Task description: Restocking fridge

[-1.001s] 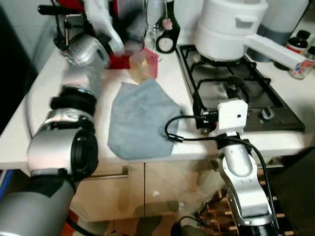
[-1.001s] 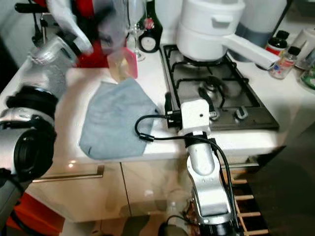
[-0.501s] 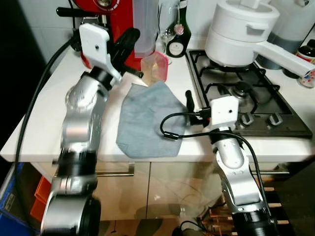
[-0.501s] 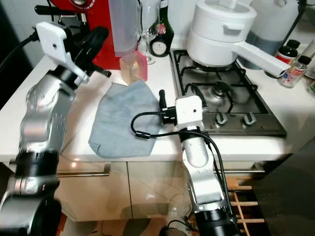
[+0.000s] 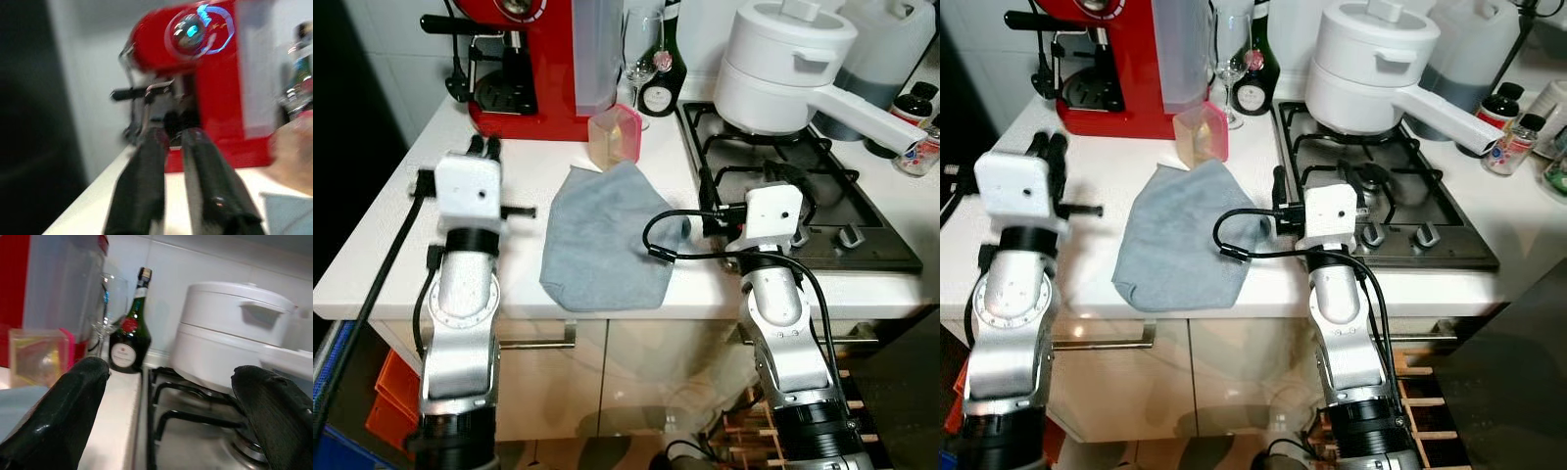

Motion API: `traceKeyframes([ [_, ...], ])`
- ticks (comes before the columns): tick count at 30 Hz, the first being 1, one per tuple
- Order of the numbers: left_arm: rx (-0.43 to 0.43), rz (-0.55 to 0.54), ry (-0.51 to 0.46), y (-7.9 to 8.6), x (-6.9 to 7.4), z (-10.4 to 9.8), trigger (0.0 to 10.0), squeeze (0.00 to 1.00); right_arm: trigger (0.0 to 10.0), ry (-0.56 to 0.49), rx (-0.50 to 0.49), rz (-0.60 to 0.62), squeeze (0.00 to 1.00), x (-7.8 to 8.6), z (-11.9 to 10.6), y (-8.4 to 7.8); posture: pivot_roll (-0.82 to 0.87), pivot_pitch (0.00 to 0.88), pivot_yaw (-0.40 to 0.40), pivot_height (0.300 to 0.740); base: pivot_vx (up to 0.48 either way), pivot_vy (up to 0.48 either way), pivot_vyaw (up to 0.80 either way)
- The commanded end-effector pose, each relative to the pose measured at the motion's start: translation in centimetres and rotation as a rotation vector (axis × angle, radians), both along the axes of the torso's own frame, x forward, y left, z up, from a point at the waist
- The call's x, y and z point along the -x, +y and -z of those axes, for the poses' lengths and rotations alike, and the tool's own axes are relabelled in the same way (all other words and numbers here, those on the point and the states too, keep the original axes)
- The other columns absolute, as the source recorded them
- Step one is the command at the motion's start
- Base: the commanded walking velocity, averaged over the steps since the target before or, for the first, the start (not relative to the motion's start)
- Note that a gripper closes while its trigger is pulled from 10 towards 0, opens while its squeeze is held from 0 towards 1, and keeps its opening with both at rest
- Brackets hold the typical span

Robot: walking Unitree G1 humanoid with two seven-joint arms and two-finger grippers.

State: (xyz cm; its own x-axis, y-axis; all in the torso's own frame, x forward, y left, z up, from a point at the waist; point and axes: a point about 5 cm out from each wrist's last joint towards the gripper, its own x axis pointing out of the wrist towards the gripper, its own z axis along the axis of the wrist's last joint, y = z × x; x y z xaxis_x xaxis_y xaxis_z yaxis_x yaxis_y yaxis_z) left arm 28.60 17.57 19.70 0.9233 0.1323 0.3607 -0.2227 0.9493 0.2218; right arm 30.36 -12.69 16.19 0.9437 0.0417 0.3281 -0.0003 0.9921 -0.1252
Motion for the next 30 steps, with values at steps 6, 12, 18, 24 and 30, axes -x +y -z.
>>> traceKeyframes([
  [6,-0.004,0.027,0.048,-0.4,-1.5,0.7,10.0,1.0,10.0,-0.001,-0.021,0.006,0.0,-0.8,0.1,-0.2,-0.05,0.0,-0.046,0.74,0.0,0.0,0.0],
  [12,-0.029,0.037,0.073,-0.8,-1.9,1.0,10.0,1.0,10.0,0.027,-0.044,0.008,0.0,-1.1,0.6,-0.4,-0.06,0.0,-0.041,0.74,0.0,0.0,0.0],
  [18,-0.177,0.062,0.056,-1.3,-1.7,0.4,10.0,1.0,10.0,0.078,-0.146,0.06,0.0,-1.0,1.7,-1.6,-0.05,0.0,-0.019,0.74,0.0,0.0,0.0],
  [24,-0.131,0.094,0.115,-1.1,-2.9,0.7,10.0,1.0,10.0,0.038,-0.075,0.045,0.6,-1.1,1.5,-0.9,-0.07,0.0,0.01,0.74,0.0,0.0,0.0],
  [30,-0.022,0.081,0.11,-1.4,-2.9,1.1,10.0,1.0,10.0,0.025,-0.035,-0.012,1.0,-1.4,1.1,-0.1,-0.07,0.0,-0.011,0.74,0.0,0.0,0.0],
])
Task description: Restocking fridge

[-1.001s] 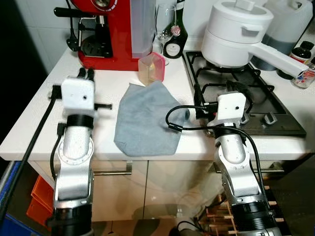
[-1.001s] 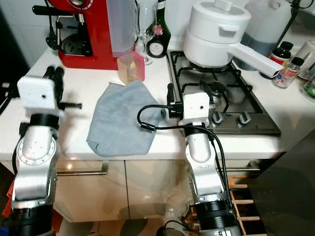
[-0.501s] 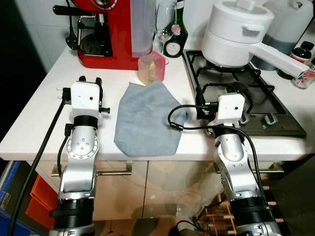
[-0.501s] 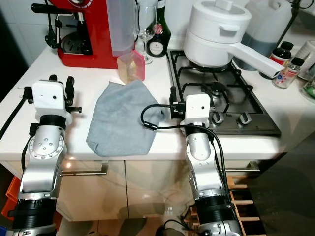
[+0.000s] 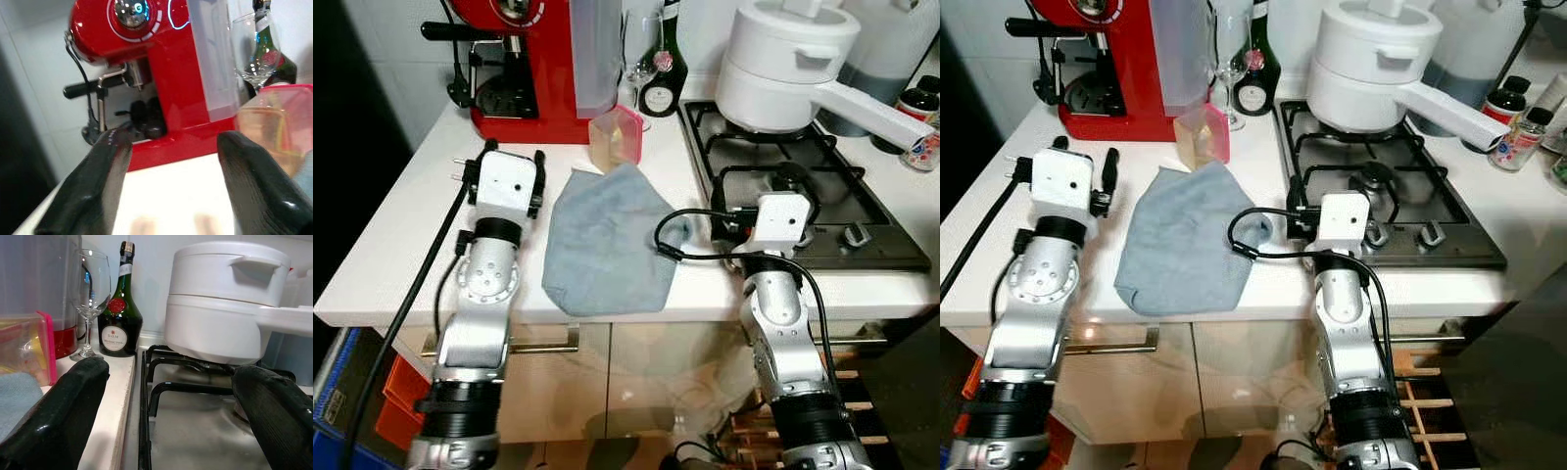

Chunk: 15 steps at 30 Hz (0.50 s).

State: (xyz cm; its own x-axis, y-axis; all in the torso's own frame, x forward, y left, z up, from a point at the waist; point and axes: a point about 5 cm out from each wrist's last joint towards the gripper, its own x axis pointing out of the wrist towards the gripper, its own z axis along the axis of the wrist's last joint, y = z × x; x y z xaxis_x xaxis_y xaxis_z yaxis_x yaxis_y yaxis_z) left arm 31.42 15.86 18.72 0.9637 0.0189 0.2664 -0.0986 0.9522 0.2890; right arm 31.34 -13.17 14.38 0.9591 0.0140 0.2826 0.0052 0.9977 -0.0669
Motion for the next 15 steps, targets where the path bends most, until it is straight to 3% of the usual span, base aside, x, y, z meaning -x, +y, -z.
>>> traceKeyframes([
  [1,0.051,-0.034,0.01,0.3,-0.05,0.23,10.0,1.0,10.0,-0.019,0.032,-0.03,1.0,-0.46,-0.6,0.45,-0.07,0.0,-0.016,0.74,0.0,0.0,0.0],
  [2,0.065,-0.041,0.013,0.32,-0.02,0.37,10.0,1.0,10.0,-0.016,0.033,-0.033,1.0,-0.5,-0.58,0.46,-0.07,0.0,-0.016,0.74,0.0,0.0,0.0],
  [3,0.078,-0.048,0.015,0.35,-0.01,0.46,10.0,1.0,10.0,-0.017,0.036,-0.038,0.0,-0.54,-0.59,0.48,-0.07,0.0,-0.02,0.74,0.0,0.0,0.0],
  [8,0.109,-0.052,0.041,0.25,-0.26,1.0,10.0,1.0,10.0,-0.016,0.041,-0.042,0.0,-0.73,-0.43,0.35,-0.06,0.0,-0.022,0.74,0.0,0.0,0.0],
  [9,0.109,-0.049,0.045,0.21,-0.3,1.08,10.0,0.21,10.0,-0.011,0.042,-0.042,0.0,-0.78,-0.3,0.32,-0.06,0.0,-0.022,0.74,0.0,0.0,0.0],
  [10,0.106,-0.047,0.043,0.23,-0.31,1.07,10.0,0.21,10.0,-0.003,0.04,-0.037,0.0,-0.87,-0.17,0.32,-0.06,0.0,-0.023,0.74,0.0,0.0,0.0],
  [11,0.111,-0.045,0.042,0.24,-0.33,1.0,10.0,0.0,10.0,-0.002,0.036,-0.035,0.0,-0.99,-0.25,0.37,-0.06,0.0,-0.019,0.74,0.0,0.0,0.0],
  [15,0.103,-0.028,0.039,-0.01,-0.27,0.95,10.0,0.0,10.0,-0.003,0.026,-0.037,0.0,-1.13,-0.3,0.57,-0.06,0.0,-0.01,0.74,0.0,0.0,0.0],
])
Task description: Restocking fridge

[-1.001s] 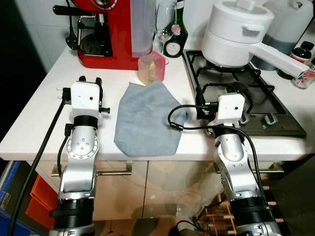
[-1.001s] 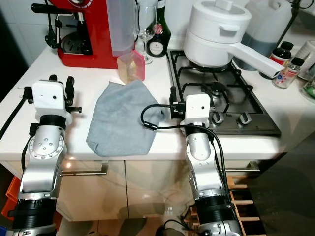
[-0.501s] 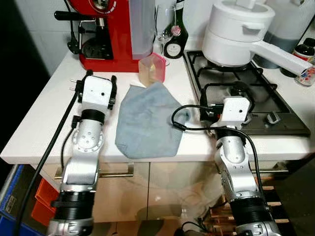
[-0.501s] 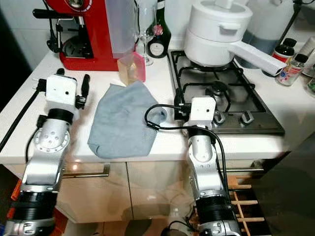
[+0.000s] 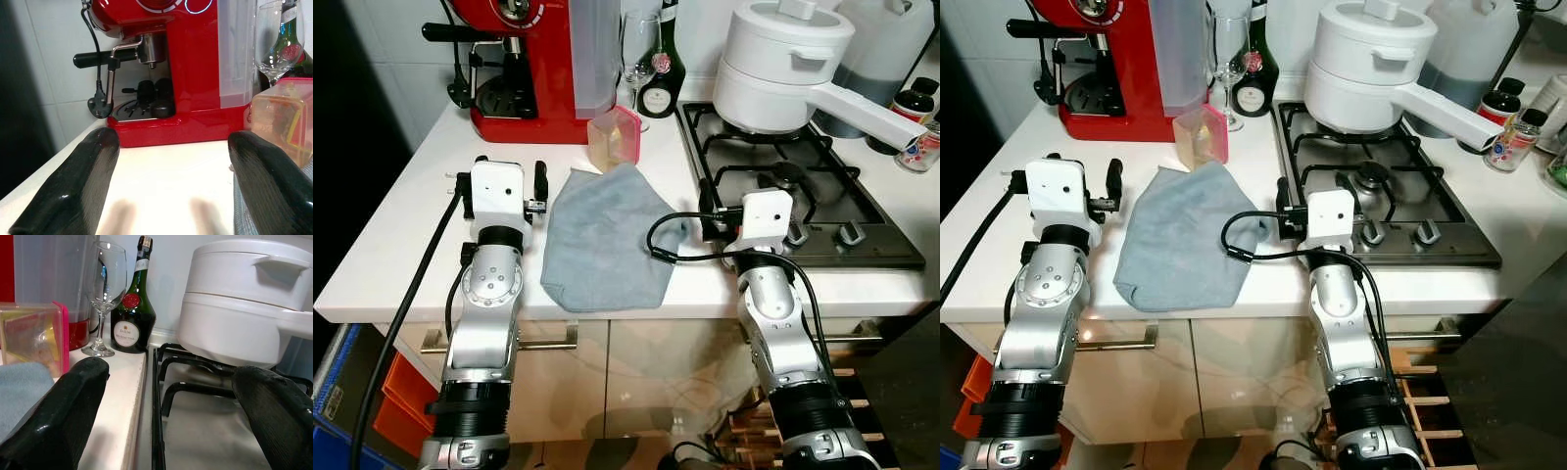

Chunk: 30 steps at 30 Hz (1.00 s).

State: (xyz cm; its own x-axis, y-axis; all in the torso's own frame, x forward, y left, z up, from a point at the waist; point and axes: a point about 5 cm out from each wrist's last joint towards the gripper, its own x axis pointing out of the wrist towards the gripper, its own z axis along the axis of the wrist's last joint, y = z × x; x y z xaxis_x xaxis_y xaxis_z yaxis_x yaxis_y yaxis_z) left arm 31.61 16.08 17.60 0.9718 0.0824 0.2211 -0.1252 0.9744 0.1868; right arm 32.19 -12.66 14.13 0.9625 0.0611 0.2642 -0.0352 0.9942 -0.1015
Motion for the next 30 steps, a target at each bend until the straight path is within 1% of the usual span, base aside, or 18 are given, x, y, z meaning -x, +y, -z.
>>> traceKeyframes([
  [1,-0.022,0.016,-0.007,-0.4,-0.2,-0.4,10.0,0.0,10.0,-0.011,-0.024,0.002,0.0,-0.4,-0.5,0.1,-0.05,0.0,-0.011,0.74,0.0,0.0,0.0],
  [4,-0.037,0.032,-0.024,-0.6,-0.5,-0.8,10.0,0.0,10.0,0.006,-0.033,-0.008,0.0,-0.5,0.0,0.4,-0.05,0.0,-0.008,0.74,0.0,0.0,0.0],
  [5,-0.033,0.035,-0.018,-0.5,-0.6,-0.7,10.0,0.0,8.2,0.014,-0.031,-0.006,0.0,-0.5,0.1,0.4,-0.05,0.0,-0.011,0.74,0.0,0.0,0.0],
  [6,-0.019,0.037,-0.01,-0.5,-0.6,-0.6,10.0,0.0,4.7,0.012,-0.039,-0.004,0.0,-0.5,0.1,0.4,-0.06,0.0,-0.01,0.74,0.0,0.0,0.0],
  [7,-0.009,0.039,-0.005,-0.4,-0.6,-0.5,10.0,0.0,4.7,0.01,-0.046,-0.003,0.0,-0.5,0.0,0.4,-0.06,0.0,-0.01,0.74,0.0,0.0,0.0],
  [8,0.002,0.045,-0.006,-0.5,-0.7,-0.4,10.0,0.0,0.0,-0.005,-0.026,-0.012,0.0,-0.5,-0.2,0.5,-0.07,0.0,-0.006,0.74,0.0,0.0,0.0],
  [10,-0.002,0.048,-0.007,-0.7,-0.7,-0.4,10.0,0.0,0.0,-0.009,-0.012,-0.019,0.0,-0.4,-0.2,0.7,-0.09,0.0,-0.004,0.74,0.0,0.0,0.0],
  [11,-0.001,0.052,-0.005,-0.9,-0.8,-0.2,10.0,0.0,0.5,-0.009,-0.004,-0.025,0.0,-0.5,-0.2,0.8,-0.09,0.0,-0.005,0.74,0.0,0.0,0.0],
  [12,0.013,0.055,-0.007,-1.3,-1.0,-0.2,10.0,0.0,0.0,-0.041,-0.027,-0.055,0.0,-0.4,-0.7,1.1,-0.08,0.0,-0.017,0.74,0.0,0.0,0.0],
  [14,0.02,0.055,-0.012,-1.4,-1.1,-0.3,10.0,0.0,0.0,-0.053,-0.035,-0.065,0.0,-0.4,-0.9,1.2,-0.08,0.0,-0.018,0.74,0.0,0.0,0.0],
  [15,0.036,0.056,-0.019,-1.4,-1.1,-0.5,10.0,0.0,0.0,-0.056,-0.021,-0.074,0.0,-0.4,-0.9,1.4,-0.08,0.0,-0.026,0.74,0.0,0.0,0.0],
  [21,0.055,0.045,-0.008,-1.1,-1.1,-0.1,10.0,0.0,0.0,-0.063,-0.003,-0.099,0.0,-0.3,-0.8,1.8,-0.08,0.0,-0.028,0.74,0.0,0.0,0.0],
  [23,0.052,0.049,-0.011,-1.2,-1.1,-0.2,10.0,0.0,0.0,-0.061,-0.003,-0.096,0.0,-0.4,-0.8,1.6,-0.08,0.0,-0.028,0.74,0.0,0.349,0.0],
  [25,0.037,0.05,-0.03,-1.3,-1.2,-0.7,10.0,0.0,0.0,-0.057,-0.006,-0.09,0.0,-0.7,-0.8,1.4,-0.05,0.0,-0.037,0.74,0.0,0.446,0.0],
  [30,0.036,0.031,-0.033,-0.8,-1.4,-0.9,10.0,0.0,0.0,-0.071,-0.004,-0.084,0.0,-0.9,-1.0,1.4,-0.05,0.0,-0.026,0.74,0.0,0.48,0.0],
])
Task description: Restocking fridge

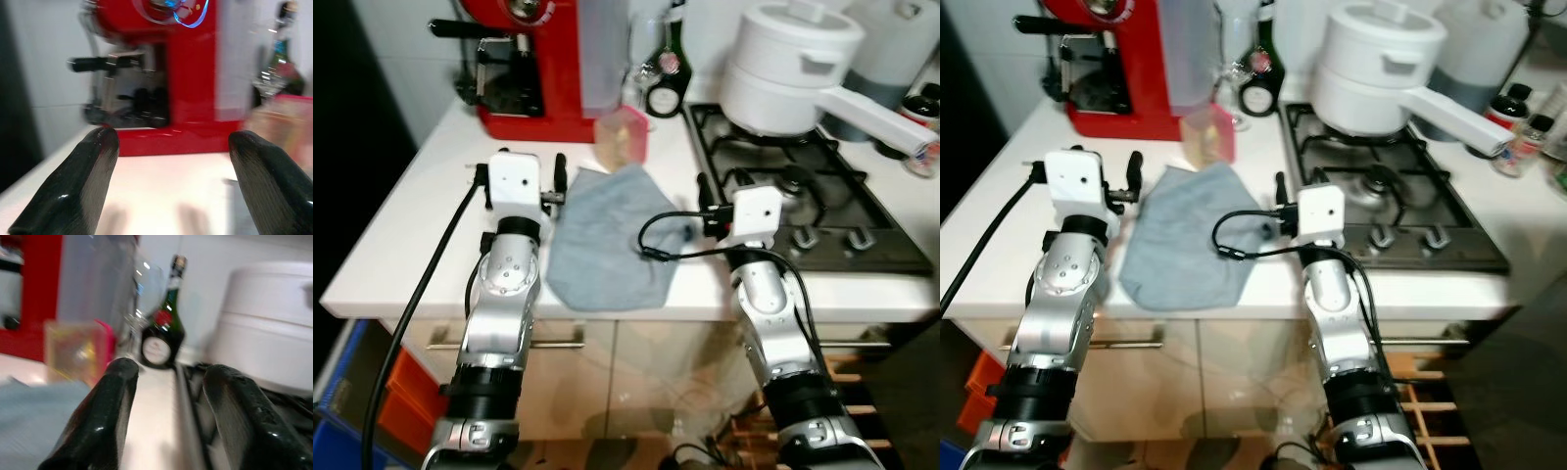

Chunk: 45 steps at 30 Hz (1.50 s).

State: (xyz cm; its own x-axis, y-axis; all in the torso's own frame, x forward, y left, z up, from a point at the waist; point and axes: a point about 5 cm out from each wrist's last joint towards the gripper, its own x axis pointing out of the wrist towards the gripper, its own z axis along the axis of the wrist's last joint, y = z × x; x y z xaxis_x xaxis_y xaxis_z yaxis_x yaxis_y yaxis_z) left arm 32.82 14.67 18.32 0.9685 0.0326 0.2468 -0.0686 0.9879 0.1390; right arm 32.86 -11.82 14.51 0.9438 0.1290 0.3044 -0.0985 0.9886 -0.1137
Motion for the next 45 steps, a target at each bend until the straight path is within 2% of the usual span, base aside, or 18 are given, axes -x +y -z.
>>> traceKeyframes([
  [1,-0.009,-0.032,-0.004,0.6,-0.2,-0.1,10.0,0.0,0.0,-0.027,-0.014,-0.016,0.0,-0.2,-0.6,0.5,-0.05,0.0,-0.026,0.74,0.0,0.48,0.0],
  [5,-0.034,-0.035,-0.018,0.5,-0.4,-0.5,10.0,0.0,0.0,-0.02,-0.021,-0.001,0.0,-0.4,-0.6,0.4,-0.05,0.0,-0.025,0.74,0.0,0.194,0.0],
  [6,-0.039,-0.029,-0.014,0.4,-0.6,-0.5,10.0,0.0,8.4,-0.006,-0.017,-0.016,0.0,-0.5,-0.6,0.6,-0.06,0.0,-0.025,0.74,0.0,0.0,0.0],
  [7,-0.039,-0.029,-0.014,0.4,-0.6,-0.5,10.0,0.0,8.4,-0.006,-0.017,-0.016,0.0,-0.5,-0.6,0.6,-0.06,0.0,-0.025,0.74,0.0,0.0,0.0],
  [8,-0.032,-0.023,-0.006,0.2,-0.6,-0.3,10.0,0.0,10.0,-0.011,-0.007,-0.022,0.0,-0.5,-0.6,0.6,-0.06,0.0,-0.023,0.74,0.0,0.0,0.0],
  [16,-0.047,0.009,-0.011,-0.2,-0.7,-0.3,10.0,0.0,10.0,-0.018,0.0,0.022,0.0,-0.6,-0.7,-0.2,-0.07,0.0,-0.023,0.74,0.0,0.0,0.0],
  [20,-0.018,0.082,-0.034,-0.7,-0.4,-0.7,10.0,0.0,10.0,-0.026,0.0,0.026,0.0,-0.7,-0.9,-0.2,-0.06,0.0,-0.024,0.74,0.0,0.0,0.0],
  [27,-0.026,0.045,-0.063,-0.4,-0.3,-1.1,10.0,0.0,10.0,-0.035,-0.005,0.029,0.0,-1.0,-1.3,-0.1,-0.06,0.0,-0.024,0.74,0.439,0.0,0.0],
  [33,-0.014,-0.016,-0.07,0.4,-0.3,-1.3,10.0,0.0,10.0,-0.055,-0.016,0.025,0.0,-1.5,-2.1,0.0,-0.05,0.0,-0.025,0.74,0.305,0.368,0.0],
  [42,-0.052,0.041,-0.113,-0.5,-0.4,-2.3,10.0,0.0,10.0,-0.159,-0.042,0.078,0.0,-3.2,-5.6,-0.8,-0.04,0.0,-0.029,0.74,0.355,0.253,0.0],
  [43,-0.081,0.047,-0.132,-0.8,-0.4,-2.8,10.0,0.0,10.0,-0.211,-0.046,0.125,0.0,-3.7,-7.2,-1.3,-0.04,0.0,-0.029,0.74,0.0,0.0,0.0],
  [45,-0.082,0.057,-0.161,-1.0,-0.3,-3.2,10.0,0.0,10.0,-0.244,-0.056,0.147,0.0,-4.0,-8.4,-1.6,-0.04,0.0,-0.029,0.74,0.0,0.0,0.0],
])
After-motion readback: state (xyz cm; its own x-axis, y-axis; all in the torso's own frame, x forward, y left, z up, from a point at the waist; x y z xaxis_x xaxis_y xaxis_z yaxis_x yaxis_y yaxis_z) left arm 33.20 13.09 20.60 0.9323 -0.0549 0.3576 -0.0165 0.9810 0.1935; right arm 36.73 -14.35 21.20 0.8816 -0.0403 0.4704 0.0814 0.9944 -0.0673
